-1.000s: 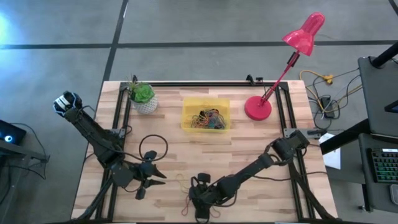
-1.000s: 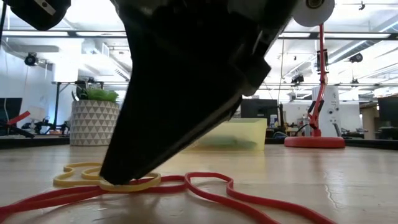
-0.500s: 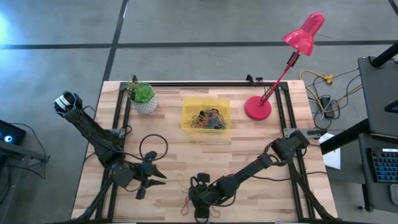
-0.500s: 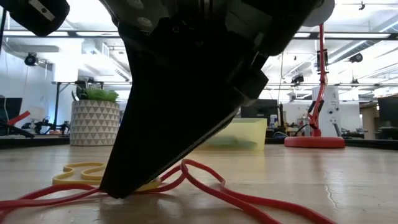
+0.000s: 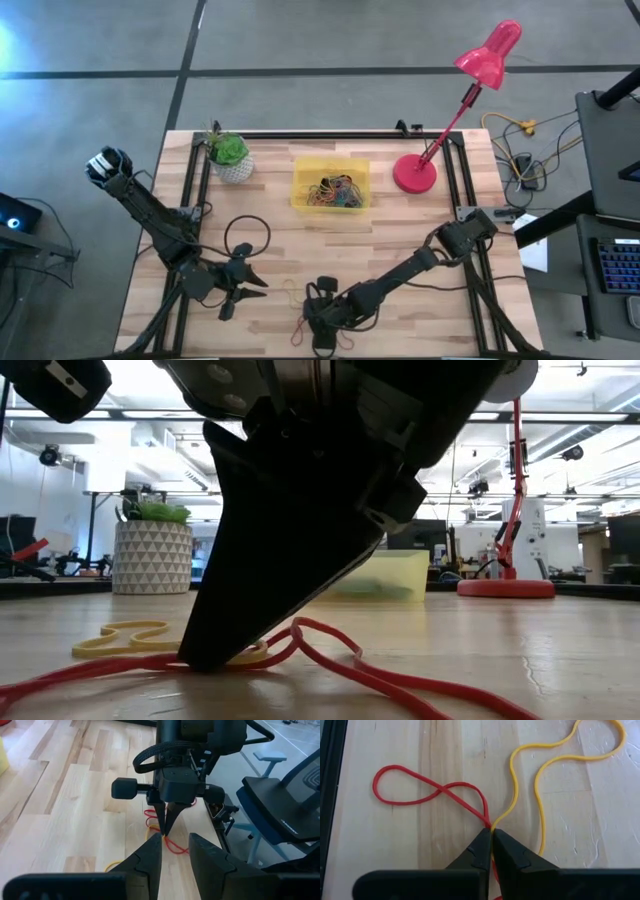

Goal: Pick and place rubber bands into bin
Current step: Put the yellow rubber band into the yellow bin

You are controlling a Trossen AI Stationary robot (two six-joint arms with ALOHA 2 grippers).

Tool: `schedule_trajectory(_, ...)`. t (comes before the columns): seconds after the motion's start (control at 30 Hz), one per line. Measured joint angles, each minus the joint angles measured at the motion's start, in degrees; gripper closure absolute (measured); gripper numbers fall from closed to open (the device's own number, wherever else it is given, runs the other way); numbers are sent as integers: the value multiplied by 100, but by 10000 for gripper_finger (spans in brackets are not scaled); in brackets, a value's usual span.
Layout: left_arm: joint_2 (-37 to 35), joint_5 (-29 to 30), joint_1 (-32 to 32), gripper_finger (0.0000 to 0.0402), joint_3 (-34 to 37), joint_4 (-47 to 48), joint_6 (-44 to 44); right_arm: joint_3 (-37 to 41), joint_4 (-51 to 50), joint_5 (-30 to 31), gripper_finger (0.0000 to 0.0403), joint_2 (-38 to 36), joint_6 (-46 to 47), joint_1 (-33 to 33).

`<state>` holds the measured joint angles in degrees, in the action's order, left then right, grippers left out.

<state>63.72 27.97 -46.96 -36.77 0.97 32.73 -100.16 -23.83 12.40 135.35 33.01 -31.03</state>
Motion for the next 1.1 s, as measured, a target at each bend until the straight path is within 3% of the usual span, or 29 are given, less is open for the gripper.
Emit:
schedule_trajectory(0.7, 0, 104, -1, 320, 13, -14, -9, 20, -8, 453, 395, -734, -23, -9)
schedule_trajectory(1.1, -1, 728, -2, 320, 22, -72, -15, 11, -972, 1690, 394, -1423, -119, 183)
